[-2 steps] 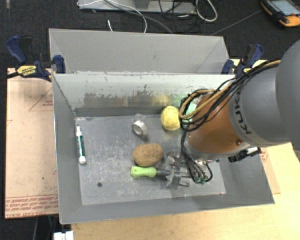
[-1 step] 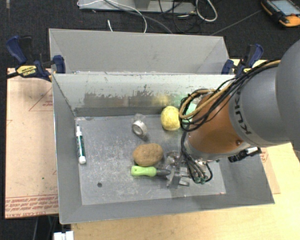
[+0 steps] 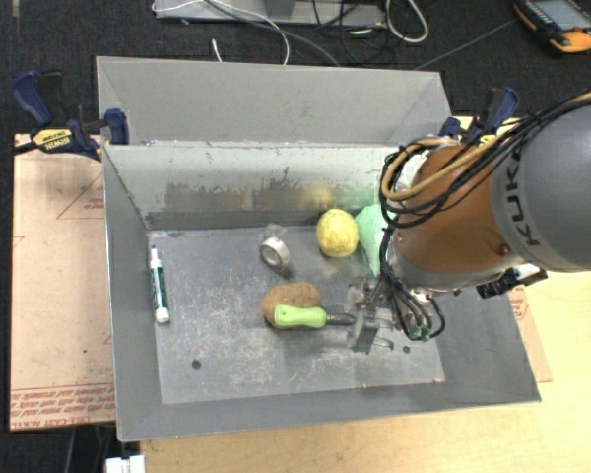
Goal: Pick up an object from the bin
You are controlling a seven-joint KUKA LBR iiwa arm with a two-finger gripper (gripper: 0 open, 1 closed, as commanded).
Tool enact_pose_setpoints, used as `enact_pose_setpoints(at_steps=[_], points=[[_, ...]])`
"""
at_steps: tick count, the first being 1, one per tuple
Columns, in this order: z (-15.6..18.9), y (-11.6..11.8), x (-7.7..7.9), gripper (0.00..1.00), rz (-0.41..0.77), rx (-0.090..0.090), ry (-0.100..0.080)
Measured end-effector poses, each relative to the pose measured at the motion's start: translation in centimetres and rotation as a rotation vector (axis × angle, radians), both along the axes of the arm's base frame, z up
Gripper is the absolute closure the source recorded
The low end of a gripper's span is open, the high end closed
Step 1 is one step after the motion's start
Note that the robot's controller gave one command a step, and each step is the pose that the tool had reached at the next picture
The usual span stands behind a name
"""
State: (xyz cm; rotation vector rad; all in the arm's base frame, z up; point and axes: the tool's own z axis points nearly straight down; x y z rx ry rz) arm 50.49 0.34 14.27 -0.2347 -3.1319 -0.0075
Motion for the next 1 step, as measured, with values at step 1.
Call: enact_pose_setpoints(at_steps=[1], points=[[8.24, 0.08, -0.82, 1.0, -0.003, 0.001, 0.006]])
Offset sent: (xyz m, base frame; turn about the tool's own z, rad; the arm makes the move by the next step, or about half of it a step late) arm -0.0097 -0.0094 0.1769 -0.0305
